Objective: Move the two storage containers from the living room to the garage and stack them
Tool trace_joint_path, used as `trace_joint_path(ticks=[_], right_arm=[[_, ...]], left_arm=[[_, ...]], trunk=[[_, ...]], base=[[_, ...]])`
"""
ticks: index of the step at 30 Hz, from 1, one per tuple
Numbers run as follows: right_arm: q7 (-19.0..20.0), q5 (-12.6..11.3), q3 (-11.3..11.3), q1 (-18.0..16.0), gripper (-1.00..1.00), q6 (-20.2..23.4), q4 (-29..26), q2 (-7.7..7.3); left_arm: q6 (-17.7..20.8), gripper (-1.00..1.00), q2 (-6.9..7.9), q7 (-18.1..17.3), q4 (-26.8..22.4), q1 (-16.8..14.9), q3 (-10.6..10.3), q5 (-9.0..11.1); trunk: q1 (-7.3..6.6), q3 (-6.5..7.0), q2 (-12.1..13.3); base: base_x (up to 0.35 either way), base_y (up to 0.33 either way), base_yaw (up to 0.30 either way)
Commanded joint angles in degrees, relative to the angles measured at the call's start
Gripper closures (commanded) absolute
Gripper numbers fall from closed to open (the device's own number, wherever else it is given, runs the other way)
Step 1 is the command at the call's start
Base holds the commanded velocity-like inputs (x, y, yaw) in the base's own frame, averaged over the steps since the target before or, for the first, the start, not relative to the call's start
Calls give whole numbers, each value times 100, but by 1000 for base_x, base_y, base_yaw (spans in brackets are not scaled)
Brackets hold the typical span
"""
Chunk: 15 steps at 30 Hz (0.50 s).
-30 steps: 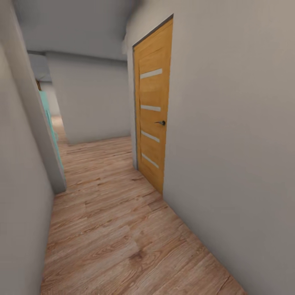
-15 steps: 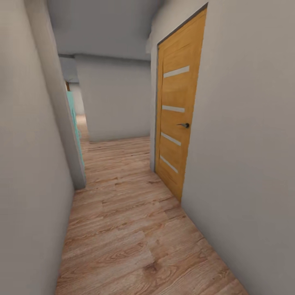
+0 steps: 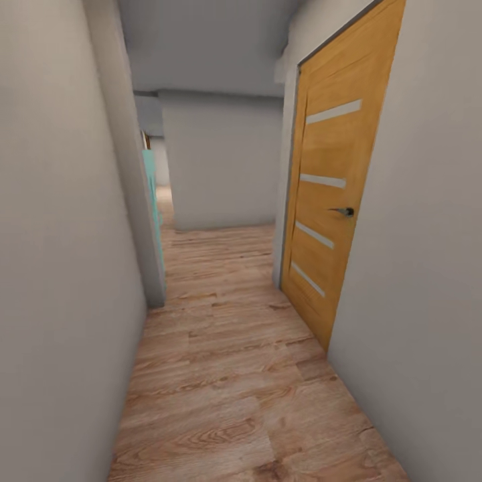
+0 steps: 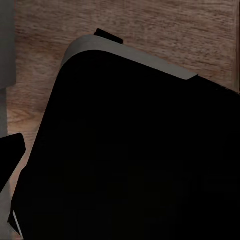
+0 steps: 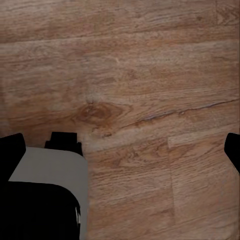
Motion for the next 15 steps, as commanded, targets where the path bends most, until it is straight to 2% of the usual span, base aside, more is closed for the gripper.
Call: trace_joint_path(ticks=[1,15], right_arm=[[2,-53,48,-5,-100,-31,14,5],[12,-5,90,-5,-100,-35,11,0]], left_arm=[[-13,-100,-2,1,0,-2,13,18],[-11,-100,5,1,1,-2,13,26]], trunk=[[3,-6,-2],[3,-6,-2]], base=[[319,-94,20],[316,-146,3]])
